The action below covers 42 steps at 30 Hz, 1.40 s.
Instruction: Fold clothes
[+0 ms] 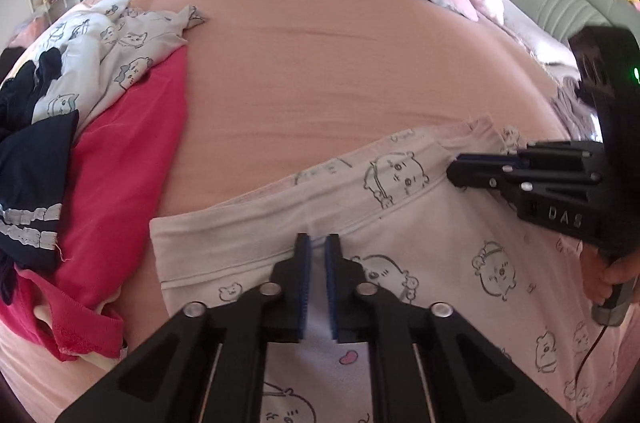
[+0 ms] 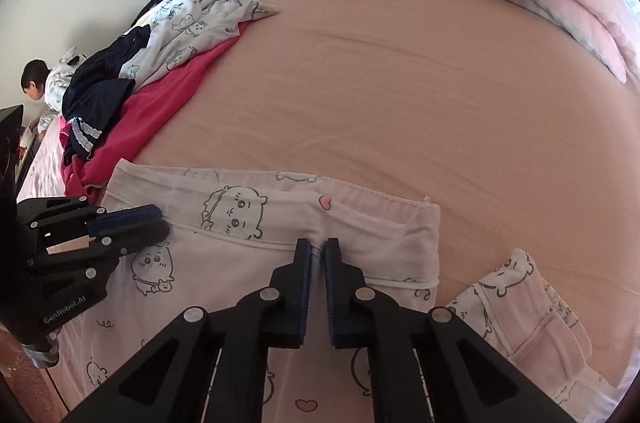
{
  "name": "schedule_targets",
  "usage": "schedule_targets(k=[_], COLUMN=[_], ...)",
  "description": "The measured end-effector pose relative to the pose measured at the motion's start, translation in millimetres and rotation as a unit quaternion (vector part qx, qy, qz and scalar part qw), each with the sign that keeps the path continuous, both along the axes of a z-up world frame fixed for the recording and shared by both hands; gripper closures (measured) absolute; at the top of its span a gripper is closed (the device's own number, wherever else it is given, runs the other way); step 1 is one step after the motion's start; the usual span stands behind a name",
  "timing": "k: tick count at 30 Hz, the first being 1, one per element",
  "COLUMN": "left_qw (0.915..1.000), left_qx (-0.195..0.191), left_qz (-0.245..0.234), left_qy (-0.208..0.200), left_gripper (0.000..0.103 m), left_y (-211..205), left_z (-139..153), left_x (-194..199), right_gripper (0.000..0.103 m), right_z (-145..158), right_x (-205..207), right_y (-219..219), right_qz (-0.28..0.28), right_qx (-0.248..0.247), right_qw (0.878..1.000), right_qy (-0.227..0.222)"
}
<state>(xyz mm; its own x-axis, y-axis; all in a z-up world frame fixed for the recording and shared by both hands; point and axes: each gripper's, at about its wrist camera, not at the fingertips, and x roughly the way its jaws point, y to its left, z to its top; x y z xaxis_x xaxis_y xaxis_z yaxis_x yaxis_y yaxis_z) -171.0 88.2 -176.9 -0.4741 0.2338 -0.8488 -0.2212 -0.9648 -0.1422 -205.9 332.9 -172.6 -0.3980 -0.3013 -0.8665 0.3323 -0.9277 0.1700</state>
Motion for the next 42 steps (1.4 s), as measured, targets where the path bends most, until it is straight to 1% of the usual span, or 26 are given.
schedule_targets(k=[2, 5, 7, 8, 9, 11, 12, 13, 15, 17, 18, 20, 22, 24, 27, 30, 31, 33, 35, 37, 40, 42], left_qw=[0.9999, 0.9997, 0.9992, 0.9987, 0.9986, 0.9992, 0.9994, 0.9996, 0.9994, 0.9989, 0.9989, 0.9992, 0.9993, 0.9988, 0.9992, 0.9988, 0.9991, 0.9996, 0.9992, 0.9990, 0.9990, 0.9990], left_qx=[0.011, 0.013, 0.034, 0.047, 0.050, 0.038, 0.033, 0.027, 0.029, 0.034, 0.033, 0.020, -0.007, -0.029, -0.022, -0.038, -0.034, -0.009, 0.009, 0.019, 0.030, 0.016], left_qz=[0.013, 0.022, 0.017, 0.014, 0.011, 0.006, -0.001, -0.007, -0.018, -0.030, -0.033, -0.034, -0.036, -0.039, -0.027, -0.002, 0.004, 0.014, 0.011, -0.002, -0.029, -0.041], left_qy=[0.002, 0.004, -0.008, -0.016, -0.015, -0.005, -0.005, -0.005, -0.011, -0.010, -0.008, -0.005, -0.004, 0.007, 0.017, 0.030, 0.026, 0.022, 0.038, 0.041, 0.016, 0.001], left_gripper=[0.101, 0.101, 0.101, 0.100, 0.099, 0.096, 0.095, 0.092, 0.084, 0.065, 0.062, 0.061, 0.062, 0.062, 0.062, 0.062, 0.062, 0.062, 0.062, 0.062, 0.062, 0.062], left_y=[-6.1, -13.6, -15.2, -16.4, -17.8, -18.2, -17.1, -16.0, -13.3, -9.1, -6.5, -0.6, 6.5, 13.1, 11.6, 8.6, 6.2, 0.2, -2.9, -4.1, 2.3, 9.4], left_z=[0.1, 1.9, -1.4, -1.7, 1.1, 7.3, 7.7, 8.0, 5.8, 3.9, 2.9, -0.3, -5.5, -7.8, -7.4, -7.8, -8.0, -1.0, 13.3, 22.3, 25.5, 19.1], left_x=[-6.3, -12.1, -17.3, -19.8, -19.1, -14.0, -13.6, -13.1, -12.8, -11.5, -10.4, -9.5, -10.6, -11.7, -16.4, -25.3, -29.5, -32.3, -21.6, -6.6, 17.7, 34.0], right_gripper=[0.098, 0.098, 0.098, 0.098, 0.097, 0.095, 0.091, 0.089, 0.079, 0.078, 0.078, 0.078, 0.078, 0.078, 0.078, 0.078, 0.078, 0.078, 0.078, 0.078, 0.078, 0.078], right_z=[0.4, -1.1, -0.8, -0.5, -0.2, 3.1, 4.8, 5.6, 3.9, 0.6, -1.4, -5.6, -7.8, -8.0, -8.7, -8.8, -8.9, 0.0, 13.1, 27.9, 35.8, 31.8], right_x=[1.8, -0.6, -1.2, -2.6, -4.0, -5.2, -5.0, -5.2, -6.9, -8.9, -9.9, -12.3, -15.6, -19.1, -24.5, -30.6, -33.2, -30.4, -23.9, -10.4, 16.0, 33.3], right_y=[6.1, 4.4, 4.1, 5.1, 6.2, 9.6, 9.7, 9.1, 4.6, 0.5, -1.5, -4.8, -7.0, -11.5, -15.3, -12.2, -10.2, -3.7, 4.1, 11.0, 11.3, 6.9], right_qz=[-0.003, -0.004, -0.003, -0.004, -0.006, -0.010, -0.012, -0.013, -0.010, -0.008, -0.008, -0.007, -0.009, -0.006, -0.005, -0.017, -0.024, -0.037, -0.051, -0.055, -0.042, -0.028], right_qx=[-0.009, -0.015, -0.017, -0.021, -0.026, -0.035, -0.036, -0.033, -0.014, -0.004, -0.001, 0.003, 0.005, 0.017, 0.026, 0.011, 0.002, -0.018, -0.041, -0.058, -0.050, -0.046], right_qw=[1.000, 1.000, 1.000, 1.000, 1.000, 0.999, 0.999, 0.999, 1.000, 1.000, 1.000, 1.000, 1.000, 1.000, 0.999, 0.999, 0.999, 0.998, 0.997, 0.996, 0.998, 0.999], right_qy=[0.000, 0.003, 0.004, -0.003, -0.010, -0.015, -0.010, -0.006, -0.006, -0.006, -0.006, -0.005, 0.003, 0.008, 0.018, 0.027, 0.028, 0.036, 0.046, 0.052, 0.018, -0.007])
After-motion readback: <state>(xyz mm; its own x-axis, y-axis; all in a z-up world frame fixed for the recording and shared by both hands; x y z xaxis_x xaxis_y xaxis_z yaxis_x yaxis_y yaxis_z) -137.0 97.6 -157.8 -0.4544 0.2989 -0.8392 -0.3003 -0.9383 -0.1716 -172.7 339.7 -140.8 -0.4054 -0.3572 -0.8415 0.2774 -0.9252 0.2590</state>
